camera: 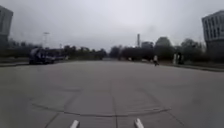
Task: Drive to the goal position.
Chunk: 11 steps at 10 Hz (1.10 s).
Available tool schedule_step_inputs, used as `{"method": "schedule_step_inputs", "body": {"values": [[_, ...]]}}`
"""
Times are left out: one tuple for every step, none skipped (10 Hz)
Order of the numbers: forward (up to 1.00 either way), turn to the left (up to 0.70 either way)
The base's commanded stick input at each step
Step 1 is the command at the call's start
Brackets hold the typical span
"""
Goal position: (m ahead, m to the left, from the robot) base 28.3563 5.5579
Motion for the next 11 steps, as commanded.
{"method": "schedule_step_inputs", "body": {"values": [[1.0,-0.1],[1.0,-0.1],[1.0,-0.24],[1.0,-0.4],[1.0,-0.4],[1.0,-0.22],[1.0,0.0],[1.0,0.0],[1.0,0.0],[1.0,0.0],[1.0,0.0]]}}
